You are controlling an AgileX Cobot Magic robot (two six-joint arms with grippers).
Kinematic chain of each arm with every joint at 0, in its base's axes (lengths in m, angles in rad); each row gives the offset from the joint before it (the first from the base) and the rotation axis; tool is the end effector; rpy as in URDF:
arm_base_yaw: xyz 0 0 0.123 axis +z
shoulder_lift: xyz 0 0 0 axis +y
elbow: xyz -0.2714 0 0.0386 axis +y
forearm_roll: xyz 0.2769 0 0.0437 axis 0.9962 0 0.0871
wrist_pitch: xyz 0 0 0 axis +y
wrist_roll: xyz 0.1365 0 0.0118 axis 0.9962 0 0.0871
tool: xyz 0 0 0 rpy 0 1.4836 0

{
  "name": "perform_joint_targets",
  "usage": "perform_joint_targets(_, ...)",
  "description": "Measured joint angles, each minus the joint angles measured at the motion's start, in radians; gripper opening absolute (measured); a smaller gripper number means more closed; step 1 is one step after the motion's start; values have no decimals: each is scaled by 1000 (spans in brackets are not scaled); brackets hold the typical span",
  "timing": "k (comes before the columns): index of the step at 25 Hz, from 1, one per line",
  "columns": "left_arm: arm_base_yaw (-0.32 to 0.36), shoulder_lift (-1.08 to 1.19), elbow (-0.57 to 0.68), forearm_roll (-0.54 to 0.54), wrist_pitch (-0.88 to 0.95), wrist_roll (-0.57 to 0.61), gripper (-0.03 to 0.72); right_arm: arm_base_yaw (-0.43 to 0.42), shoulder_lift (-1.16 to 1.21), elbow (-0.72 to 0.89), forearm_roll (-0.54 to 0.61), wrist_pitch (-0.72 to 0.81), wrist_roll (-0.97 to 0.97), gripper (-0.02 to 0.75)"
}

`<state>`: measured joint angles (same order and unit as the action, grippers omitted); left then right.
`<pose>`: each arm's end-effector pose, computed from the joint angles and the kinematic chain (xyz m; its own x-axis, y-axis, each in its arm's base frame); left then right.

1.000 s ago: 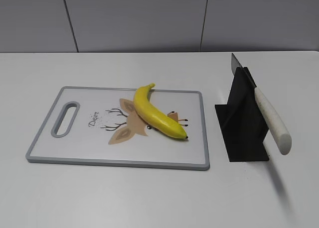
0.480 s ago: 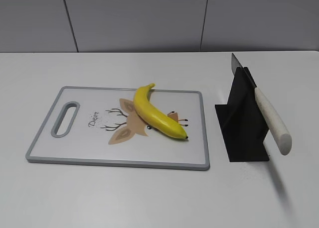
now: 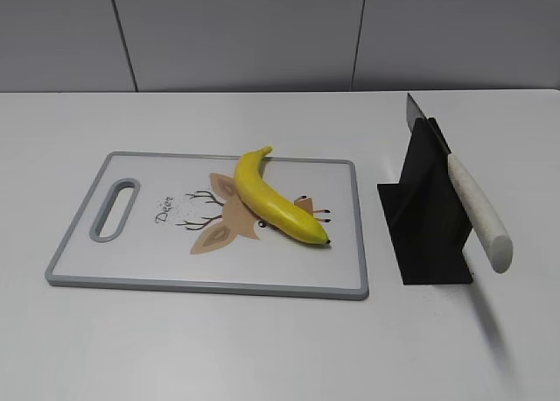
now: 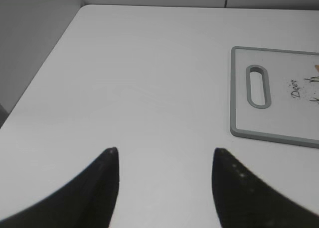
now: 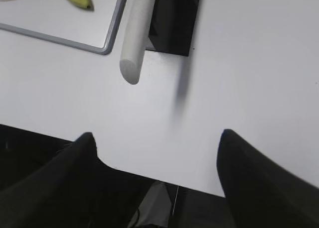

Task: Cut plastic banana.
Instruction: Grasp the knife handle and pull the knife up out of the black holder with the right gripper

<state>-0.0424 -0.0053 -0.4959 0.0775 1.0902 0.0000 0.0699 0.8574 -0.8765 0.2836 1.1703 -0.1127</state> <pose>0.0704 0.0064 0.2658 -0.4798 0.0562 -0.8756 -0.0007 0.9979 0.0644 0.1905 0.0487 0.2876 -0.8650 -0.0601 -0.4982 -0.1952 0.9549 0.2236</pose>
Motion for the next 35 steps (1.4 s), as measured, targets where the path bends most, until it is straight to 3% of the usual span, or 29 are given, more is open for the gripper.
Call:
perform_joint_targets(7,0,0,0,0,0,0,573,41,244,-150,-1,23,2,563)
perform_joint_targets(10,0,0,0,0,0,0,573,124,357,-214,-43,30,33,545)
perform_joint_targets(14,0,0,0,0,0,0,573,258,493,-287,-185,30,154,538)
perform_joint_targets(17,0,0,0,0,0,0,573,308,573,-323,-219,22,211,535)
perform_joint_targets(35,0,0,0,0,0,0,573,330,855,-316,-269,-26,338,531)
